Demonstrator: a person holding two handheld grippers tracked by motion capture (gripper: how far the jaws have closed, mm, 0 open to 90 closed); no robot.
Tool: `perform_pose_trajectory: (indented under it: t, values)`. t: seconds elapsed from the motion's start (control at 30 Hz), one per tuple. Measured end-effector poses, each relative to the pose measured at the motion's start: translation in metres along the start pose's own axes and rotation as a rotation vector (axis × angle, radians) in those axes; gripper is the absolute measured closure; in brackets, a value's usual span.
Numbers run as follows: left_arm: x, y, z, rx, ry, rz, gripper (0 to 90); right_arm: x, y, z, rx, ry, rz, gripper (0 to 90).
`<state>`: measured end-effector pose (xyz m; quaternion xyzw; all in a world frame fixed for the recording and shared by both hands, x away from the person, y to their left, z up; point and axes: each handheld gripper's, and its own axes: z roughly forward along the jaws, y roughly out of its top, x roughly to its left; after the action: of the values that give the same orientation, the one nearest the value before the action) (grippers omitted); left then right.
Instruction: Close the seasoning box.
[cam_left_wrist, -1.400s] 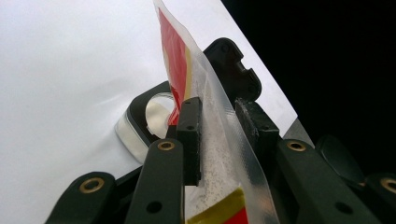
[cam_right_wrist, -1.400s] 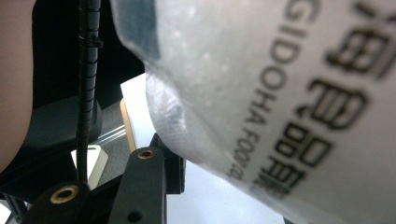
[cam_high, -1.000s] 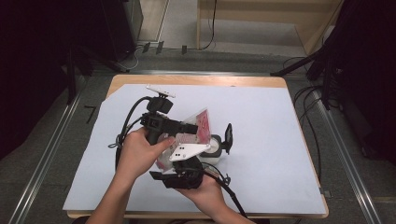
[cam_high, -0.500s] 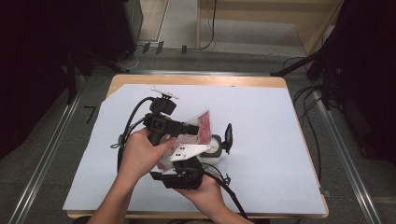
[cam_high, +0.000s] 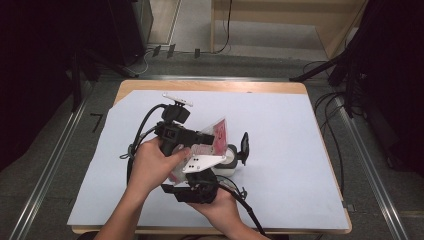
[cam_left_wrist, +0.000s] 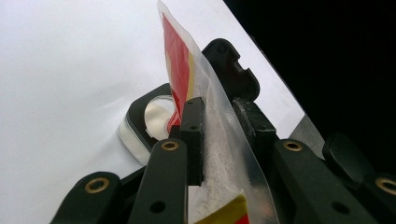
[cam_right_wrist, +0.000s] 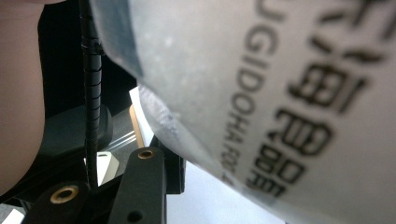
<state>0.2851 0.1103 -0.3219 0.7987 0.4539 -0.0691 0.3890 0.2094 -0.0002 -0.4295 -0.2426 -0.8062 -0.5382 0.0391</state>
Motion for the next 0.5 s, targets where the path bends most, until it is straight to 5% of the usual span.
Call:
perform_pose_trajectory:
  t: [0.5]
  values:
    - [-0.0009, -0.0003, 0.0002, -0.002, 0.006, 0.001, 75.2, 0.0000, -0.0006, 0.0008, 0.001, -0.008, -0.010, 63.2]
